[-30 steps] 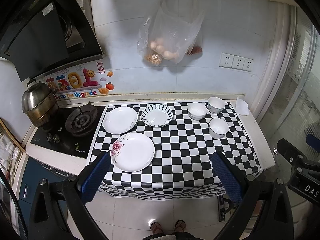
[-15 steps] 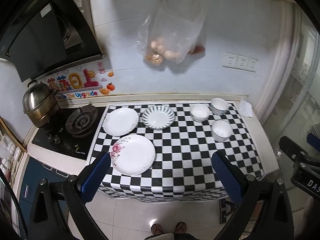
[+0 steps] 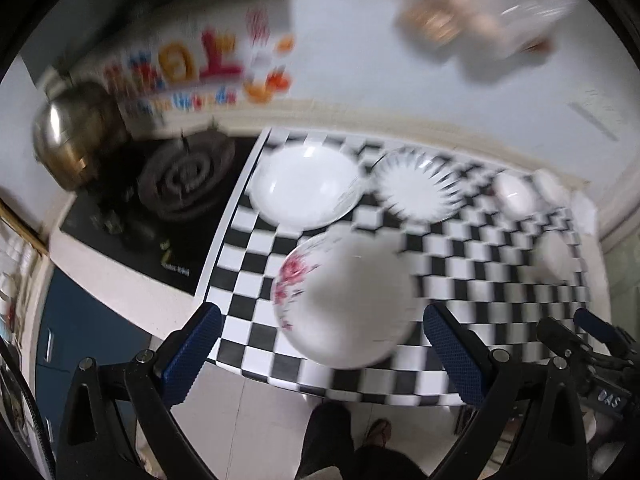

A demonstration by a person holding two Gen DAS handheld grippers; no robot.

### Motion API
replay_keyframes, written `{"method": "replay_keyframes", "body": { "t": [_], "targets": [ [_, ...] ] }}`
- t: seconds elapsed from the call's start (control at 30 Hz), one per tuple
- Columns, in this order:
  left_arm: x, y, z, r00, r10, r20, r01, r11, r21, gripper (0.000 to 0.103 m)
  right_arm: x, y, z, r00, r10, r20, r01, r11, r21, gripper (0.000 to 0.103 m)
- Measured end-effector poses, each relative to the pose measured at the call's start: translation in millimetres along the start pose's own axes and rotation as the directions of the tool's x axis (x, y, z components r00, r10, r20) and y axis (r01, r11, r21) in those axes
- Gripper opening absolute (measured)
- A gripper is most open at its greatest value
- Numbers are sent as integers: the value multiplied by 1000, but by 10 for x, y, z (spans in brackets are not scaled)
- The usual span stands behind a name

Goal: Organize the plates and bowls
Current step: 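Grasp the pink-flower plate rim with the left tool while the right tool grasps it too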

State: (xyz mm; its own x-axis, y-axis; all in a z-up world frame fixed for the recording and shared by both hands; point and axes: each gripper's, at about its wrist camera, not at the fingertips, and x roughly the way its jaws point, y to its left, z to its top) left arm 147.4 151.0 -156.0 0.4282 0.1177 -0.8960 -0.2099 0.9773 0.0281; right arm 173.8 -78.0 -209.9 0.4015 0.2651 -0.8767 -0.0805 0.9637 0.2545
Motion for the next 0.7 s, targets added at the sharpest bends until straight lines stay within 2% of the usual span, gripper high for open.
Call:
{"method": "replay_keyframes", "body": {
  "t": [0.03, 0.1, 0.13, 0.2, 0.23, 0.27, 0.3, 0.37, 0.47, 0.57, 0.63, 0.67, 0.7],
  "targets": [
    [317, 146, 69, 998, -16, -56, 15, 1000, -10, 103, 382, 49, 89, 998, 10, -59, -9, 1000, 21, 102],
    [695, 304, 141, 992, -34, -120, 31, 999, -30, 98, 828, 74, 162, 993, 22, -120, -16, 999, 48, 101],
    [995, 422, 182, 982, -70, -177, 63, 997, -49, 95, 1173, 89, 219, 985, 30, -169, -19, 997, 69, 100],
    [1410, 565, 209, 959, -119, -258, 102, 992, -79, 83, 1557, 94, 253, 971, 50, -233, -27, 994, 103, 96],
    [1593, 612, 209, 946, -138, -293, 118, 989, -85, 75, 1753, 100, 268, 962, 64, -266, -32, 992, 122, 92],
    [1720, 644, 210, 936, -144, -321, 122, 989, -88, 63, 1930, 109, 272, 951, 75, -300, -33, 989, 141, 87],
    [1850, 680, 211, 926, -151, -347, 128, 988, -88, 59, 2127, 115, 277, 938, 92, -335, -37, 986, 165, 83],
    [2128, 707, 198, 897, -174, -406, 154, 985, -82, 51, 2348, 137, 269, 921, 112, -373, -42, 981, 191, 71],
    [2356, 701, 140, 866, -201, -458, 191, 979, -68, 47, 2482, 165, 242, 908, 131, -399, -50, 977, 207, 64],
    [2446, 665, 98, 843, -233, -484, 230, 971, -67, 43, 2586, 215, 226, 894, 144, -425, -57, 976, 210, 58],
    [2451, 636, 90, 840, -245, -485, 246, 967, -62, 41, 2634, 266, 208, 883, 153, -443, -61, 975, 214, 53],
    [2425, 613, 98, 838, -262, -479, 268, 962, -56, 40, 2639, 293, 217, 886, 148, -439, -61, 977, 206, 51],
    [2423, 595, 92, 831, -272, -486, 282, 958, -55, 40, 2664, 313, 207, 882, 154, -445, -66, 976, 206, 47]
  ]
}}
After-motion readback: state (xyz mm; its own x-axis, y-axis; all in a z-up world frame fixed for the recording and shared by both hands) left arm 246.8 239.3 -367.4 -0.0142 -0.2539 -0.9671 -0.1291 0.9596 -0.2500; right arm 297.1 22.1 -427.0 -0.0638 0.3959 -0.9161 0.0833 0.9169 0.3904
